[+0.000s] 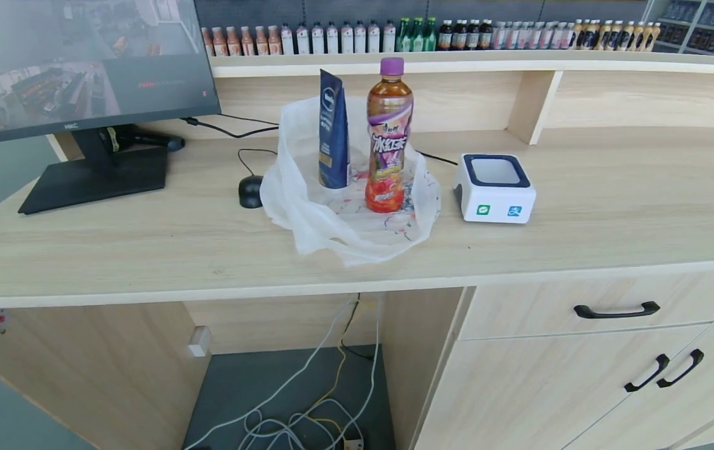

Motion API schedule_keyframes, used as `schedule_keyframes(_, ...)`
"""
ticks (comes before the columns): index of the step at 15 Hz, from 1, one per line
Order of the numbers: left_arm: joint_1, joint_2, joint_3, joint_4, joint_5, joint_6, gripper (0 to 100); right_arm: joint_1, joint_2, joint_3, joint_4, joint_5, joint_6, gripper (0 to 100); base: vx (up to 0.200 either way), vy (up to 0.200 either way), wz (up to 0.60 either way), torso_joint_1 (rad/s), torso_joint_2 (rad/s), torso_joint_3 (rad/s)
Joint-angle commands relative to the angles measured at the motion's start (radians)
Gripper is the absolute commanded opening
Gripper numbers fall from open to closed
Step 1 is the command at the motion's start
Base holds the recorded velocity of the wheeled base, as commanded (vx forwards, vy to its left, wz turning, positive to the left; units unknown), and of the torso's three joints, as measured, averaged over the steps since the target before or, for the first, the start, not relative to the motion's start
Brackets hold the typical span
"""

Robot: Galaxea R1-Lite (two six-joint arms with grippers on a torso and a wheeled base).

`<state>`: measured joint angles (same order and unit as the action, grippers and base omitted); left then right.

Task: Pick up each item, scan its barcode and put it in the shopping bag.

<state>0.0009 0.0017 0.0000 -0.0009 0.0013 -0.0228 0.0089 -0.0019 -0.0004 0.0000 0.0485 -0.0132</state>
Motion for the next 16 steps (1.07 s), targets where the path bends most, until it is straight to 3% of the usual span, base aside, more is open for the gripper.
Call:
schedule_keyframes(1,0.001,0.0,0.0,-0.001,0.0,0.0,100,0.0,0.002,0.0,0.0,0.001,-0.001,100,0.0,-0.2,0.0,-0.002,0.0,-0.036)
schedule_keyframes(16,0.001,0.0,0.0,0.001,0.0,0.001,100,0.0,0.002,0.0,0.0,-0.002,0.002,100,0.0,-0.2,0.0,0.002,0.0,0.003)
